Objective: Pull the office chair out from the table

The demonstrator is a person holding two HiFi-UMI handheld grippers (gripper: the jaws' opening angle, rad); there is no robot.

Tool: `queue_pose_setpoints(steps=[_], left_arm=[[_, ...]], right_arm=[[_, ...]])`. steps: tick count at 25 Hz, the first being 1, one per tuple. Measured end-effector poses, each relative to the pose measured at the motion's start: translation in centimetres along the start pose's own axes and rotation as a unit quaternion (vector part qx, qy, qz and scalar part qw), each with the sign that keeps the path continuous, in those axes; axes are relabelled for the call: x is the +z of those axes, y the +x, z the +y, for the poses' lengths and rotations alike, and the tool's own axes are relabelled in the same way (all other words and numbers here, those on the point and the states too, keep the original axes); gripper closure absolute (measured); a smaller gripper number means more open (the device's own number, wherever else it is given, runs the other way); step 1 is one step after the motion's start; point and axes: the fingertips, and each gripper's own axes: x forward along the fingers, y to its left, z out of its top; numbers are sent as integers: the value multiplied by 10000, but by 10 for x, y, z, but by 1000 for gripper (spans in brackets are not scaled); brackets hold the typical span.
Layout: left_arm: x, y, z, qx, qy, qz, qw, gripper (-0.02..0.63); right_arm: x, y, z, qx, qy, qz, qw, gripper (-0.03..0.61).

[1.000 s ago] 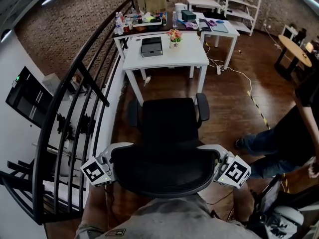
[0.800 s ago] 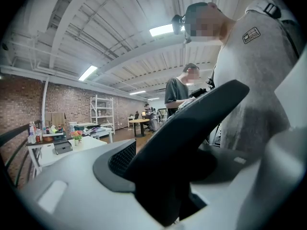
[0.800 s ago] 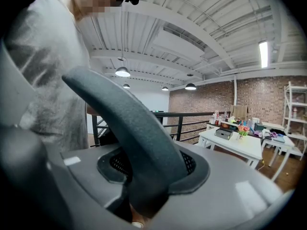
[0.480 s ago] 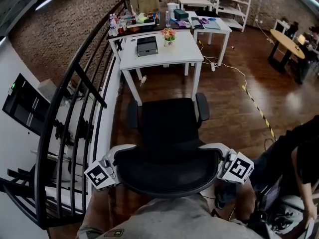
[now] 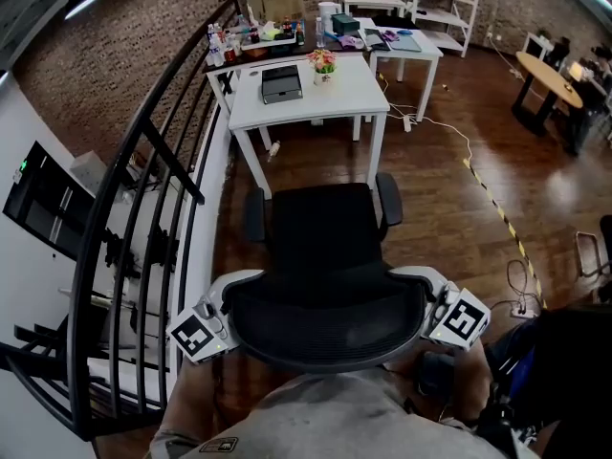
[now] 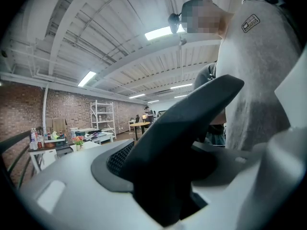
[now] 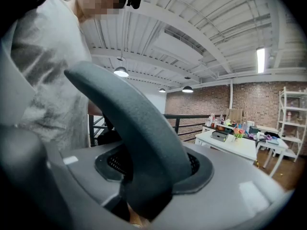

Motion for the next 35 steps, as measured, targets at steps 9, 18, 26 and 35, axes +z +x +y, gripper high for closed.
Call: queue_pose_setpoints(steps=[9, 18, 26, 35], left_arm=[[6, -43, 12, 615, -36, -290, 9977, 318], [-44, -84, -9, 776, -542, 62, 9955, 322], [-62, -70, -70, -66, -856, 61, 9963, 391], [-57, -30, -133, -1080, -1092, -178, 9880, 621]], right_arm=[[-5, -42, -15, -1107, 283, -42, 9934, 299], [-46, -74, 4, -1890, 859, 375, 9775, 299], [-57, -47, 62, -1327, 1063, 509, 9841, 312], [-20, 32, 145, 269, 1014, 132, 9944, 556]])
